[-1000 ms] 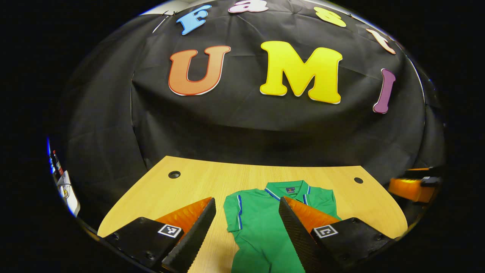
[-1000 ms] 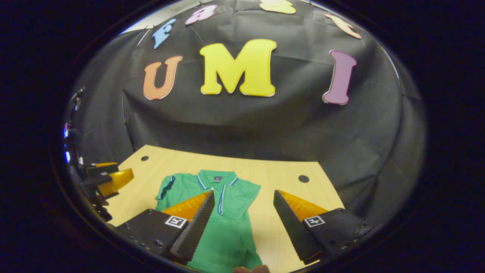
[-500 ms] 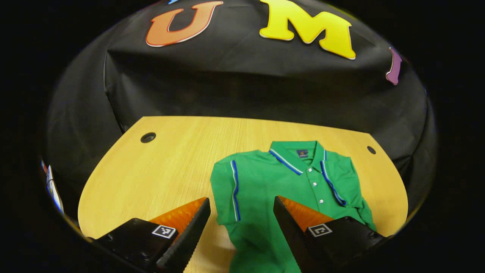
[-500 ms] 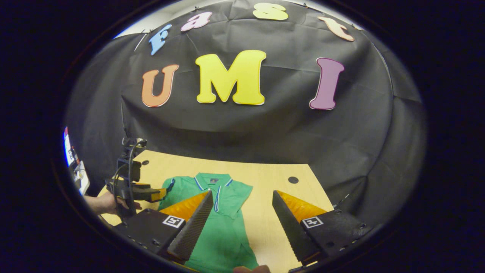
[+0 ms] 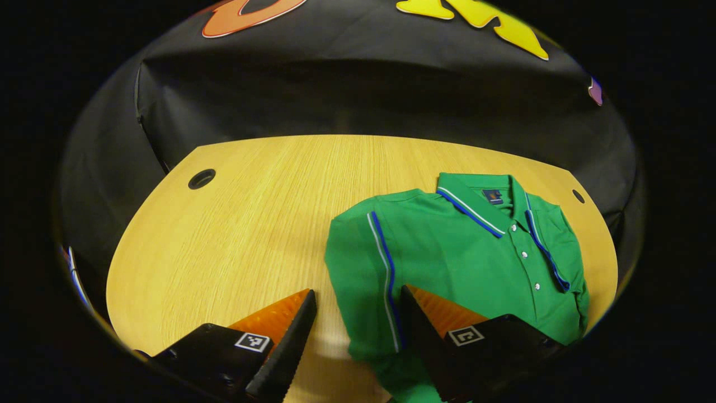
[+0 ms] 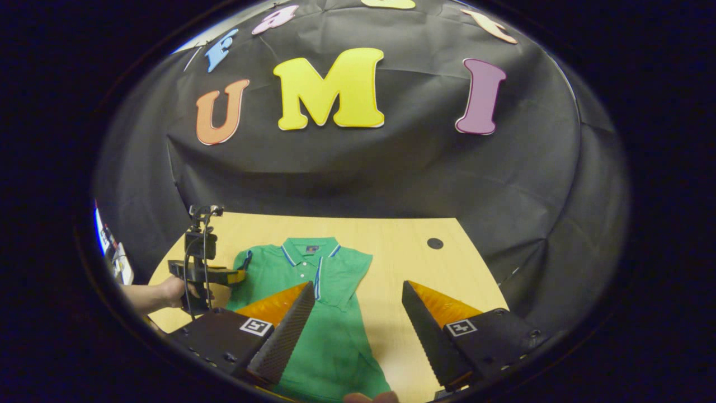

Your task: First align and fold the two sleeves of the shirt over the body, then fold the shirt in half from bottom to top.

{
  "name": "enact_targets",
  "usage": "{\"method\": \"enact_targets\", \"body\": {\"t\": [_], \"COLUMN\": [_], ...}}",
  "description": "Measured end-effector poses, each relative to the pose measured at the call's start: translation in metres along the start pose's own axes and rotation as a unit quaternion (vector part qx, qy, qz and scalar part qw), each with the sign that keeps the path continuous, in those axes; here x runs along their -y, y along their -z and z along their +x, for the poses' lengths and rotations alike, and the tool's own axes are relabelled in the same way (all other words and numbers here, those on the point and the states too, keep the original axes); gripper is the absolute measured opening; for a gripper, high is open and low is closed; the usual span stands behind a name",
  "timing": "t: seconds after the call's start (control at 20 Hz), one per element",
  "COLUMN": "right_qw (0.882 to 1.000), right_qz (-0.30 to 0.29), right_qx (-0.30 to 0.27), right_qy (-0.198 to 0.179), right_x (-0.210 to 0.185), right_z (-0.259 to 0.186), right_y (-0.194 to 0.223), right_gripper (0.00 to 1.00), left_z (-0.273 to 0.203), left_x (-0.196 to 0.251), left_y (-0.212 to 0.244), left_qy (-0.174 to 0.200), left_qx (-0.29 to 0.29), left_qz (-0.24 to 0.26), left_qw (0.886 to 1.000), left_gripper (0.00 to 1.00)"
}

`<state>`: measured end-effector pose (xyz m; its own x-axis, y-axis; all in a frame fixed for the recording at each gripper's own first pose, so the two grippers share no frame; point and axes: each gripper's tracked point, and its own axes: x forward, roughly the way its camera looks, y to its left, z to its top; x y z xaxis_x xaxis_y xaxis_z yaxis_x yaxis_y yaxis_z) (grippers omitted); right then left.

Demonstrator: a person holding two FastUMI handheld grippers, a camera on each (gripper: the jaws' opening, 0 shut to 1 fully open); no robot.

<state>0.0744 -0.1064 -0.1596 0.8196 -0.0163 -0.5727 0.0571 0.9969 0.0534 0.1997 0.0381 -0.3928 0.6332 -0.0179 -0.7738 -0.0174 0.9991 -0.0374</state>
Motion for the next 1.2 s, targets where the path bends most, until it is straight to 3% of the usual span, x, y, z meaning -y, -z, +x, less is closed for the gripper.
{"method": "enact_targets", "body": {"t": [0.1,0.2,0.25,0.3,0.35,0.4,0.45,0.55,0.9,1.2], "right_qw": [1.0,1.0,1.0,0.999,0.999,0.999,0.999,0.999,0.998,0.998], "right_qz": [0.001,0.007,0.014,0.025,0.033,0.033,0.029,0.027,0.053,0.059], "right_qx": [-0.006,-0.013,-0.018,-0.022,-0.021,-0.02,-0.02,-0.022,-0.03,-0.009], "right_qy": [0.002,0.0,-0.001,-0.005,-0.007,-0.007,-0.008,-0.011,-0.017,-0.011], "right_x": [-0.001,-0.005,-0.007,-0.011,-0.014,-0.015,-0.017,-0.021,-0.027,-0.018], "right_z": [0.006,0.009,0.011,0.012,0.013,0.015,0.016,0.017,0.018,0.005], "right_y": [0.004,0.007,0.01,0.011,0.01,0.01,0.011,0.013,0.022,0.015], "right_gripper": [0.97,0.97,0.97,0.97,0.96,0.96,0.96,0.95,0.94,0.96], "left_z": [0.002,0.002,0.003,0.002,0.001,0.0,-0.001,-0.005,-0.028,-0.046], "left_x": [-0.004,-0.004,-0.003,0.001,0.003,0.003,0.003,0.007,0.023,0.09], "left_y": [-0.004,-0.006,-0.008,-0.01,-0.009,-0.009,-0.01,-0.016,-0.054,-0.08], "left_qy": [0.004,0.014,0.019,0.029,0.036,0.038,0.04,0.053,0.078,0.126], "left_qx": [0.006,0.005,0.007,0.007,0.004,0.003,0.003,0.01,0.056,0.076], "left_qz": [0.004,0.0,-0.008,-0.019,-0.025,-0.026,-0.024,-0.023,-0.015,-0.009], "left_qw": [1.0,1.0,1.0,0.999,0.999,0.999,0.999,0.998,0.995,0.989], "left_gripper": [0.92,0.77,0.6,0.51,0.31,0.39,0.23,0.13,0.07,0.07]}}
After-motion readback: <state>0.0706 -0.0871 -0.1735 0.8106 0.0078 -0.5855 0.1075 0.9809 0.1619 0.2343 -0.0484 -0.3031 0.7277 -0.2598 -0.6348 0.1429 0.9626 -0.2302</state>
